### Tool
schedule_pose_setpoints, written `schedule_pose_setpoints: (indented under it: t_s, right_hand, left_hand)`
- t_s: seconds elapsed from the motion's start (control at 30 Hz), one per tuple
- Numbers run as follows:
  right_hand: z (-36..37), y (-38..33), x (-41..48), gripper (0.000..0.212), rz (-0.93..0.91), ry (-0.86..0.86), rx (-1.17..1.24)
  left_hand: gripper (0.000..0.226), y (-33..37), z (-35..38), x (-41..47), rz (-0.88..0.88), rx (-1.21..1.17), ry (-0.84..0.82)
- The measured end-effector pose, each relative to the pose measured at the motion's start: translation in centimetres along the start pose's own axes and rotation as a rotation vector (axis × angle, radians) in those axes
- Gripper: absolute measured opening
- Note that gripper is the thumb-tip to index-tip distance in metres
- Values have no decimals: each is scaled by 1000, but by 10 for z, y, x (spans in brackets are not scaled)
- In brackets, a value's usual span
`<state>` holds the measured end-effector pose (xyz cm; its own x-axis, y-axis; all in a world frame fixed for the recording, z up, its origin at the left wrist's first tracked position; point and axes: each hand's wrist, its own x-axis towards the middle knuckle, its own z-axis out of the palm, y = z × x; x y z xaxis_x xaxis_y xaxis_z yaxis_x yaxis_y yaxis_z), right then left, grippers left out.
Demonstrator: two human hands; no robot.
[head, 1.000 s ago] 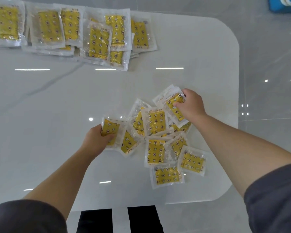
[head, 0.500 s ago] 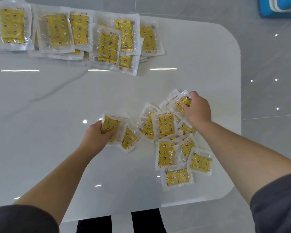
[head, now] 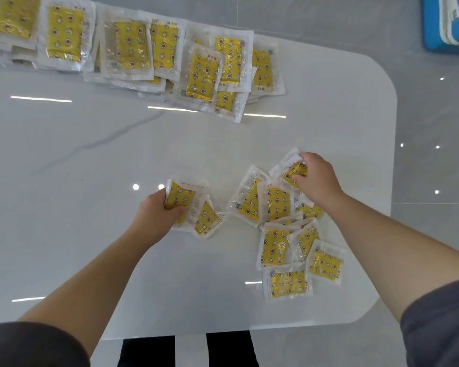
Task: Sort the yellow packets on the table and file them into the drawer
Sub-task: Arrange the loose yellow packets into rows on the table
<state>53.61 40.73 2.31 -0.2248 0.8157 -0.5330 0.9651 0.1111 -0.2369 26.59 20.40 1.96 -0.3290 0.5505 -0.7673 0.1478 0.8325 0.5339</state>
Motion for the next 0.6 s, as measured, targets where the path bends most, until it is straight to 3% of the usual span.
schedule_pose_setpoints:
  t_s: [0.37,0.6]
  right_hand:
    - [6,4,2,51,-80,3,-117]
    - [-10,12,20,50,-122,-151,-89]
  left_hand:
    - [12,7,5,-8,26,67,-41]
    - [16,13,11,-5,17,92,-53]
